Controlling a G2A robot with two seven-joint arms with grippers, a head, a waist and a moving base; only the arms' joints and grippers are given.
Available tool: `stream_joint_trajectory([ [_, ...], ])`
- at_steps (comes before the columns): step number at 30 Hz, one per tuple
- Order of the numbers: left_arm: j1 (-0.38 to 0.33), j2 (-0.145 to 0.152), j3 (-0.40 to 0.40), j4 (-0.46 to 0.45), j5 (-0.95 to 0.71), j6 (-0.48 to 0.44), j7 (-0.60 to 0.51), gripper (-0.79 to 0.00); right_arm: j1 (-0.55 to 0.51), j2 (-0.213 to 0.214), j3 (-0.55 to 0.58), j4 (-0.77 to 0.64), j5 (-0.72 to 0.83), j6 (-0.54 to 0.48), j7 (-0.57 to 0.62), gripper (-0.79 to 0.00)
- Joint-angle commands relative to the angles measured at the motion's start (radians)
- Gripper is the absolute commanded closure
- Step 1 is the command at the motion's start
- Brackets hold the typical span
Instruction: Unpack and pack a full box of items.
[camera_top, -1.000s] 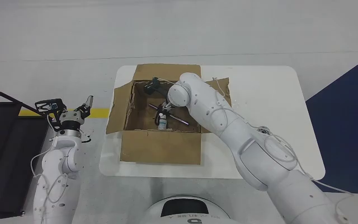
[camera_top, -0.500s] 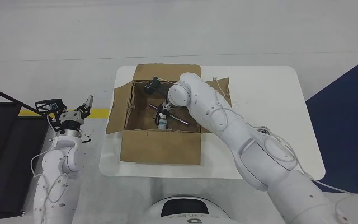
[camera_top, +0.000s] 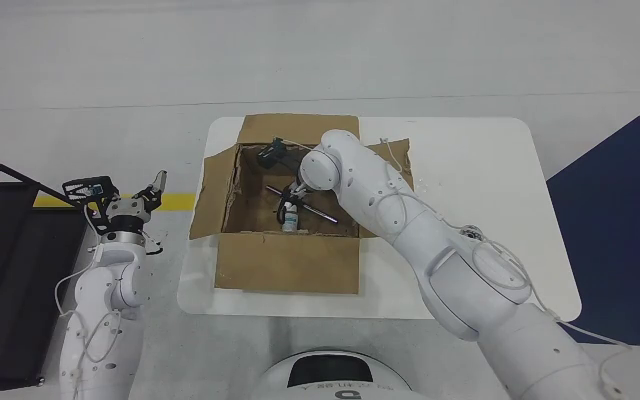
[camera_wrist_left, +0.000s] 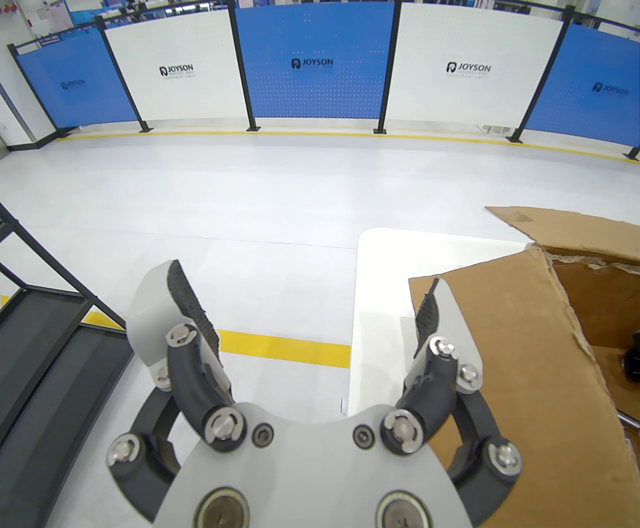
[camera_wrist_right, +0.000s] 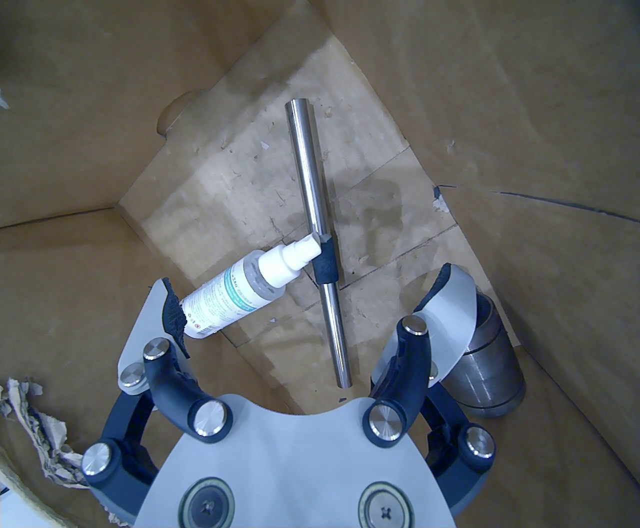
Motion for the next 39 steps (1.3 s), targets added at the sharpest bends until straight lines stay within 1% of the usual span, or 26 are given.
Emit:
stream_joint_trajectory([
  [1, 0.000, 0.000, 0.000, 0.000, 0.000, 0.000, 0.000, -0.785, 0.000, 0.000, 0.000, 0.000, 0.000, 0.000, 0.000, -0.785],
  [5, 0.000, 0.000, 0.000, 0.000, 0.000, 0.000, 0.000, -0.785, -0.019, 0.003, 0.004, -0.004, -0.002, 0.012, -0.022, -0.785],
  [7, 0.000, 0.000, 0.000, 0.000, 0.000, 0.000, 0.000, -0.785, -0.037, 0.009, 0.019, -0.018, 0.028, -0.036, -0.019, -0.785],
  [12, 0.000, 0.000, 0.000, 0.000, 0.000, 0.000, 0.000, -0.785, -0.063, 0.033, 0.065, -0.039, 0.056, -0.075, -0.020, -0.785],
  [18, 0.000, 0.000, 0.000, 0.000, 0.000, 0.000, 0.000, -0.785, -0.094, 0.053, 0.090, -0.057, 0.048, -0.067, -0.009, -0.785],
  [24, 0.000, 0.000, 0.000, 0.000, 0.000, 0.000, 0.000, -0.785, -0.091, 0.044, 0.078, -0.015, 0.058, -0.073, -0.001, -0.785],
  [31, 0.000, 0.000, 0.000, 0.000, 0.000, 0.000, 0.000, -0.785, -0.069, 0.015, 0.045, 0.055, 0.071, -0.093, -0.013, -0.785],
  [35, 0.000, 0.000, 0.000, 0.000, 0.000, 0.000, 0.000, -0.785, -0.052, -0.005, 0.029, 0.100, 0.082, -0.108, -0.032, -0.727],
  [37, 0.000, 0.000, 0.000, 0.000, 0.000, 0.000, 0.000, -0.785, -0.043, -0.015, 0.024, 0.123, 0.090, -0.122, -0.039, -0.674],
  [38, 0.000, 0.000, 0.000, 0.000, 0.000, 0.000, 0.000, -0.785, -0.038, -0.020, 0.020, 0.136, 0.092, -0.128, -0.043, -0.631],
  [39, 0.000, 0.000, 0.000, 0.000, 0.000, 0.000, 0.000, -0.785, -0.033, -0.025, 0.017, 0.149, 0.094, -0.132, -0.047, -0.619],
])
